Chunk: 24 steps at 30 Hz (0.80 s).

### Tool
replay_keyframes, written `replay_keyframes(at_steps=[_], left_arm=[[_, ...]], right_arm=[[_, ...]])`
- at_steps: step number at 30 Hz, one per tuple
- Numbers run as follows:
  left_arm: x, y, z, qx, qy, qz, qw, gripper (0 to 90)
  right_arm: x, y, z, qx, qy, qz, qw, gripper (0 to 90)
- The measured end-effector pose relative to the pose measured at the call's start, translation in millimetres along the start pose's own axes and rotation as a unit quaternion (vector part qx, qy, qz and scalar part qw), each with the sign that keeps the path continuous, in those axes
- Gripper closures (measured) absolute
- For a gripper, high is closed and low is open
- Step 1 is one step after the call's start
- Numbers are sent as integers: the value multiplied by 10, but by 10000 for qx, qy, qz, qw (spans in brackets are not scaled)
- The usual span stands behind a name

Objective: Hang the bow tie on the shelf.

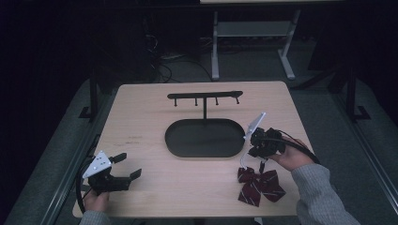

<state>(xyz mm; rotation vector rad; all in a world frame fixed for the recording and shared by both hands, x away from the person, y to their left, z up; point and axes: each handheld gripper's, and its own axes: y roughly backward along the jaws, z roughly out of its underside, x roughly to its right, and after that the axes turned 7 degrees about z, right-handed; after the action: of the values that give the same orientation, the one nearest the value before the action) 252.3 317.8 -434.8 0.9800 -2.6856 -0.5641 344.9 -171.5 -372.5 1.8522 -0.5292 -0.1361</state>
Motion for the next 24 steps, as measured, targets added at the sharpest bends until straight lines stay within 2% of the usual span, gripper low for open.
replay_keyframes(at_steps=[24], left_arm=[[6, 1, 0, -24, -1, -1, 10000, 131]], right_arm=[[-28, 252, -76, 205, 175, 92, 9996, 874]])
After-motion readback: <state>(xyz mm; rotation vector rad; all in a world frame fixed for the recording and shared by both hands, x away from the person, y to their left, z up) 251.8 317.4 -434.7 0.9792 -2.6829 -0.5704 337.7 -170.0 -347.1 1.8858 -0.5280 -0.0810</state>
